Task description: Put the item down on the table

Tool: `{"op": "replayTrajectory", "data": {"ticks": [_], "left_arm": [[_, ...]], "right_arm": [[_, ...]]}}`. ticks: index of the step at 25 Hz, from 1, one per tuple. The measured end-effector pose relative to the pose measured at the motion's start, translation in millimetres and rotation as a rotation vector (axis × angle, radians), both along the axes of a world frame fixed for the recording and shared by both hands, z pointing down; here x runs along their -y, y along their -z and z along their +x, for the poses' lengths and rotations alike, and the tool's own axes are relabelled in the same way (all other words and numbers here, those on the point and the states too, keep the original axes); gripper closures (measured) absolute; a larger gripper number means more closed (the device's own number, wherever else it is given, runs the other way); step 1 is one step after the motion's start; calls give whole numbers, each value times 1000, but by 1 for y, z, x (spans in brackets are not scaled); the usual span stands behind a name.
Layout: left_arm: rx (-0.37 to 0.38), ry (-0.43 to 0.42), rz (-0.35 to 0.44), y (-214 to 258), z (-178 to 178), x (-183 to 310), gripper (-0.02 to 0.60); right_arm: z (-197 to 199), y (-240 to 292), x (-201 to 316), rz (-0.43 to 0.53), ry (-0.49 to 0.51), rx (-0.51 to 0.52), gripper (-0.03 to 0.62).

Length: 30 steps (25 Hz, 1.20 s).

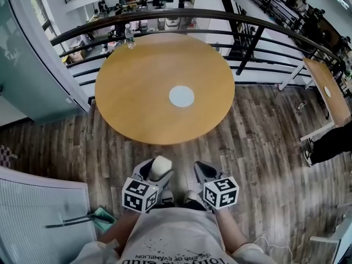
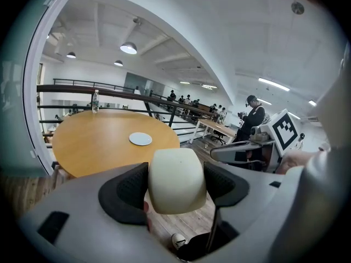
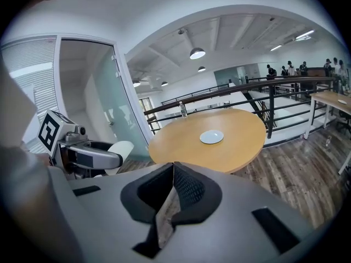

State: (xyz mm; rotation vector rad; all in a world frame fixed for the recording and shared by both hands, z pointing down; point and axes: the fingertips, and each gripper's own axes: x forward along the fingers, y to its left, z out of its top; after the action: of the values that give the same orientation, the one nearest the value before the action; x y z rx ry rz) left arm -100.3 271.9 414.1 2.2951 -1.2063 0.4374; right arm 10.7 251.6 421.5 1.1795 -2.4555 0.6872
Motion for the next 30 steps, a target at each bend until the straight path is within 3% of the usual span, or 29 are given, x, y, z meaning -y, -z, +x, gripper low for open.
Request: {"op": "replayTrajectory", "data": {"ticks": [16,30], "left_arm": [[-8,-47,-2,-9,-13,30,250],[-3,-13,-4,-13,13,156,250]], "right_arm": [[-7,-12,24,-8,-52,-3,568],[12,-20,152,-14,10,-10,568]]}}
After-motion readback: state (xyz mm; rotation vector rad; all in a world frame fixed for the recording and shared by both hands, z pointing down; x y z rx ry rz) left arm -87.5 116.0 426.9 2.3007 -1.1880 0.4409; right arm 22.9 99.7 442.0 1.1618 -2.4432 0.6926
